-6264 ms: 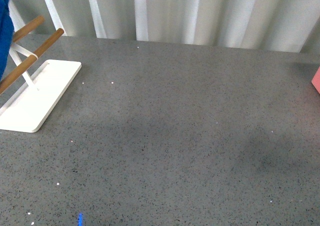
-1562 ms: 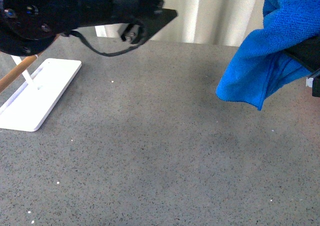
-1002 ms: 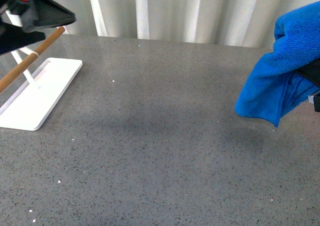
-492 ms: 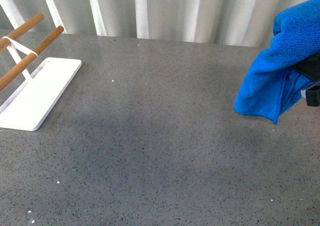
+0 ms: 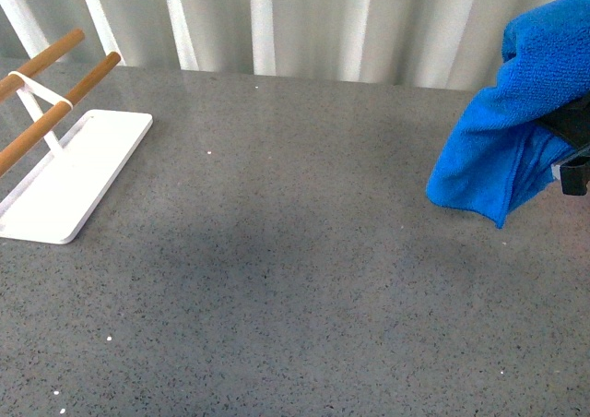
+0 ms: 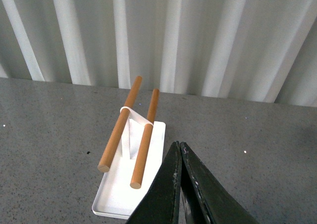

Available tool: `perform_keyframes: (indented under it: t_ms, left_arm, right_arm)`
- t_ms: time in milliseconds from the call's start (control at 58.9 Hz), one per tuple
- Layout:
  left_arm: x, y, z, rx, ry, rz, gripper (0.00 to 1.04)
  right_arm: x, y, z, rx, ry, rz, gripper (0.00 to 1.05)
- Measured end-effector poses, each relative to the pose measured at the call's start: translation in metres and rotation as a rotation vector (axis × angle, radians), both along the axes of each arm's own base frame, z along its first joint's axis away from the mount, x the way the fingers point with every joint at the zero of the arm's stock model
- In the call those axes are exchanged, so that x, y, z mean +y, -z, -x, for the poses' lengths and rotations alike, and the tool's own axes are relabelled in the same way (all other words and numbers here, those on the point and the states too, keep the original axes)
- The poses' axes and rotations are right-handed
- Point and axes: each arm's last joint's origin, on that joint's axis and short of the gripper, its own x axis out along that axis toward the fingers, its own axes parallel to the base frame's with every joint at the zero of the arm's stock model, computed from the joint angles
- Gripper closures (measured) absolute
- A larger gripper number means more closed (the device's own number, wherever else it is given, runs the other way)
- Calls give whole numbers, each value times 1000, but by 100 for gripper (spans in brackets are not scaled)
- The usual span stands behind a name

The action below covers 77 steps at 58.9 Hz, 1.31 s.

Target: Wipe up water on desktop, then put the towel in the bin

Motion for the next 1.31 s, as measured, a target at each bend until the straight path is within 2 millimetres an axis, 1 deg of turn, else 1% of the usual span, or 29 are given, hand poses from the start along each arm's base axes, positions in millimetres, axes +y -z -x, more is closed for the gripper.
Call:
perform_keyframes:
  t_ms: [170,221,272,475,866,1307]
  left_arm:
    - [-6,-1,13,-3,1,0,101]
    - [-11,-1,16,-3,-20,-1,101]
    - [-15,-1,21,-5,-3,-2,101]
    - [-17,-6,29,-20,3,-2,101]
    - [-17,-12,43,-38,3,-2,101]
    - [-17,-13,56,-42,3,-2,101]
  right_arm:
    - [2,-2,6,-6,20,12,100]
    - [5,-5,9,-10,16,13,100]
    - [8,-9,13,-17,5,12,100]
    - [15,-18,18,-33,-3,11,100]
    - [22,-18,20,-22,-6,19,100]
    - [22,-15,22,-1,6,13,100]
